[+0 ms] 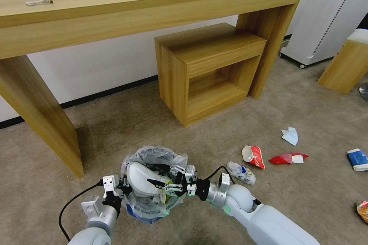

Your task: Pick up the trash bin and place the garbage on the floor into it.

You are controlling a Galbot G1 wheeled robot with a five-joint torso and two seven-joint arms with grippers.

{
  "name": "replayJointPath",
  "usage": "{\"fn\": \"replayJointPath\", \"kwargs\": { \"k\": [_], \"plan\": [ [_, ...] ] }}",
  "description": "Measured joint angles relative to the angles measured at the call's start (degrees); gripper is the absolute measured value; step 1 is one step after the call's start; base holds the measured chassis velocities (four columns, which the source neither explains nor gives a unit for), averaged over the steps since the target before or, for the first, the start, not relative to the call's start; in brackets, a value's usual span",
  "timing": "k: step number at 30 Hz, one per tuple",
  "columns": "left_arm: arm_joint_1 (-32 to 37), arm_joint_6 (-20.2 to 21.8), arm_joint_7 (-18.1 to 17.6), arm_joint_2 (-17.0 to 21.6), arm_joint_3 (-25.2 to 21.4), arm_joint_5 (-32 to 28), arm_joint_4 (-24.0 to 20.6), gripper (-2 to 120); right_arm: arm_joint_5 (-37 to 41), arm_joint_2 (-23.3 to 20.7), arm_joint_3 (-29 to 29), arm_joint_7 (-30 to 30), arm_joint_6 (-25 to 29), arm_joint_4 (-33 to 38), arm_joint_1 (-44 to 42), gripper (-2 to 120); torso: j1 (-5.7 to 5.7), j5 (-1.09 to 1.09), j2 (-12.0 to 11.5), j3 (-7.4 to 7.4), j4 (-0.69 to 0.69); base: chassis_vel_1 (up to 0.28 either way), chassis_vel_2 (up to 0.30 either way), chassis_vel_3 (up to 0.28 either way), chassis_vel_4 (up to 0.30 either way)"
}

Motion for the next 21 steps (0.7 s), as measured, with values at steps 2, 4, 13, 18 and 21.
{"fn": "replayJointPath", "kwargs": {
  "k": [2,4,13,18,21],
  "plan": [
    [0.00,0.00,0.00,0.03,-0.02,-0.08,0.00,1,0.00,-0.03,0.19,0.02,0.05,0.00,-0.03,85,0.00,0.00,0.00,0.00,0.00,0.000,0.000,0.000,0.000],
    [-0.02,0.00,-0.02,0.11,-0.13,-0.19,0.01,1,0.16,-0.14,0.75,0.48,0.06,0.26,-0.22,96,0.00,0.00,0.00,0.00,0.00,0.000,0.000,0.000,0.000],
    [-0.43,-0.23,-0.13,0.34,-0.87,-0.63,0.98,1,1.23,0.23,3.83,12.44,-0.63,4.69,-2.39,100,0.00,0.00,0.00,0.01,0.00,0.000,0.000,0.000,0.000],
    [-0.44,-0.51,-0.13,0.38,-1.10,-0.75,1.21,1,1.32,0.89,5.54,18.07,-1.07,6.56,-3.19,100,0.00,0.00,0.00,0.01,0.00,0.000,0.000,0.000,0.000],
    [-0.50,-0.54,-0.15,0.44,-1.26,-0.94,1.25,1,0.98,1.29,7.36,22.33,-1.86,7.89,-3.83,100,0.00,0.00,0.00,0.01,0.00,0.000,0.000,0.000,0.000]
  ]
}}
